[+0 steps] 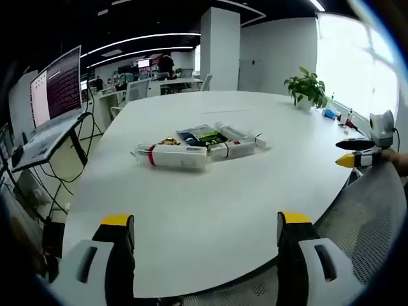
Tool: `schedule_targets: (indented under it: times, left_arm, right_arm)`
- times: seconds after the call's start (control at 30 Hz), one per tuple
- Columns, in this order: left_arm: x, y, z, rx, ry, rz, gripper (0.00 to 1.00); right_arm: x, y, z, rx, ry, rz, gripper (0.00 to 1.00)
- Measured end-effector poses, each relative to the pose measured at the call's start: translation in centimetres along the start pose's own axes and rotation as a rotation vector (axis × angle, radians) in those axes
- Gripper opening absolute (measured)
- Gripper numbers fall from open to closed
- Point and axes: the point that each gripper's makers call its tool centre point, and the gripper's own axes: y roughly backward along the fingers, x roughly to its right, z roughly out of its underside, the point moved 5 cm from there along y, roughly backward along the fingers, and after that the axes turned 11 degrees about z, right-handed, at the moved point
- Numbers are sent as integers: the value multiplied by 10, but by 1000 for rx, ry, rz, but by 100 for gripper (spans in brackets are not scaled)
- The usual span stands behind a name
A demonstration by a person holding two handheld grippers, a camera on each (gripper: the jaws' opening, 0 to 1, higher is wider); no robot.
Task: Arrange the skincare products in the storage area until every visible bottle or jar stands upright without overlapping.
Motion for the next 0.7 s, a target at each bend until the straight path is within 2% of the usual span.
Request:
schedule_targets:
  times: [0.1, 0.13, 0.2, 0.37, 0.43, 0.53, 0.63, 0.7]
  left_arm:
    - [-4, 0, -1, 16, 33, 20, 89]
    - [-5, 1, 1, -18, 34, 18, 90]
    - [-7, 0, -3, -36, 20, 32, 92]
    - [-14, -9, -17, -6, -1, 73, 94]
    - [-19, -13, -16, -24, -13, 88, 94]
    - [-14, -17, -14, -29, -21, 129, 94]
    - [-10, -17, -10, -36, -30, 156, 94]
    - [-11, -18, -8, -28, 6, 181, 93]
  right_arm:
    - [4, 1, 1, -26, 28, 18, 67]
    - [8, 2, 3, -58, 82, 44, 65]
    - [7, 2, 1, -56, 135, 51, 62]
    - [17, -3, -12, -47, 72, 50, 66]
    - [26, -6, -18, -47, 70, 78, 66]
    - [33, -12, -29, -44, 41, 97, 66]
    - [32, -20, -40, -31, 49, 86, 66]
    - [30, -24, -47, -28, 42, 72, 65]
